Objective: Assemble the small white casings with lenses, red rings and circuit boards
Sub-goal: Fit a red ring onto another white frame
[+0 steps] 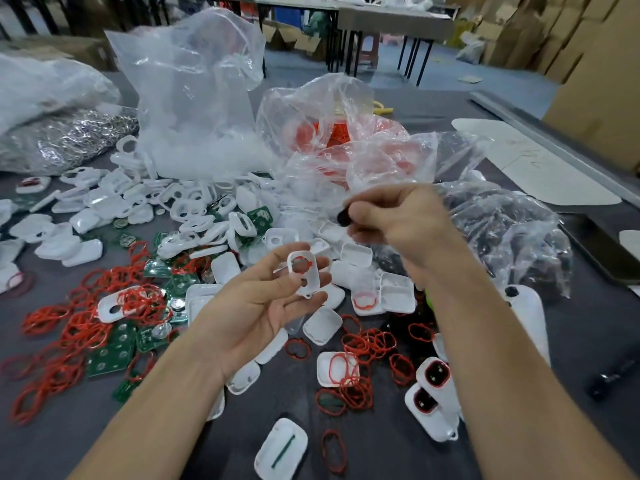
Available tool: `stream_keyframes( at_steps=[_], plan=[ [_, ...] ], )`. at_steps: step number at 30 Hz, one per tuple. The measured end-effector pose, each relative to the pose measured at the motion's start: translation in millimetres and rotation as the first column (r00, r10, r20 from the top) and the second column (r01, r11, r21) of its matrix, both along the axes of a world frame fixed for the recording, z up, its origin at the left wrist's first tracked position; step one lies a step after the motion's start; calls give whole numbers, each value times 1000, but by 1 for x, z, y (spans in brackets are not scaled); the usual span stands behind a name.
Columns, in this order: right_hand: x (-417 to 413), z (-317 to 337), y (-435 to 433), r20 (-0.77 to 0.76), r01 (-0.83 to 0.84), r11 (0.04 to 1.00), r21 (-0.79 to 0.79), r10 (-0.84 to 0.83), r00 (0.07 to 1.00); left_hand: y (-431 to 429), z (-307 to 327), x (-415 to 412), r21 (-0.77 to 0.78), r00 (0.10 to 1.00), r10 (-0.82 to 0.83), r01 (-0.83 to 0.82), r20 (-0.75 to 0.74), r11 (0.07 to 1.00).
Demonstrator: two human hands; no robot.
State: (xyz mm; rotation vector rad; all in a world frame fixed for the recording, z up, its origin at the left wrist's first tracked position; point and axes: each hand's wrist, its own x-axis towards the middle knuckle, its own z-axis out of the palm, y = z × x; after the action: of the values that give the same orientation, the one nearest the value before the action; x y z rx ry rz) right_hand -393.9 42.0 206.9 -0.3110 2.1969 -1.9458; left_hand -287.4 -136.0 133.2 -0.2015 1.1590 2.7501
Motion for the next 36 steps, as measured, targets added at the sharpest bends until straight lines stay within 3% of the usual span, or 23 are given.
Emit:
stream_keyframes(
  at_steps=[2,5,12,16,18,22,29,31,36],
  plan=[
    [23,-20,-19,126,-85,987,-137,103,987,0,-2,0,-9,999,25,-26,-26,1000],
    [40,-41,-32,196,-54,966,-254,106,975,-4,-5,1,-49,998,55,-57,-37,997],
    [51,-54,-37,130,41,958,-284,-4,992,-8,-7,-3,-29,996,58,-60,-67,998],
    [52,-54,-37,80,3,957,-291,21,997,-7,-9,-3,-196,982,147,-168,-118,966],
    [52,-55,-37,136,-20,943,-333,69,988,-3,-8,0,-312,952,245,-293,-185,904],
    [54,-59,-45,315,32,917,-397,103,944,11,-6,4,-552,867,362,-498,-343,669],
    [53,-60,-42,363,31,931,-364,111,925,22,-4,13,-755,790,406,-588,-459,292],
    [53,-61,-40,370,-4,933,-360,147,917,21,-2,12,-786,789,415,-573,-452,232],
    [53,-62,-38,373,-38,919,-392,196,907,18,-2,11,-812,797,422,-548,-432,203]
  ],
)
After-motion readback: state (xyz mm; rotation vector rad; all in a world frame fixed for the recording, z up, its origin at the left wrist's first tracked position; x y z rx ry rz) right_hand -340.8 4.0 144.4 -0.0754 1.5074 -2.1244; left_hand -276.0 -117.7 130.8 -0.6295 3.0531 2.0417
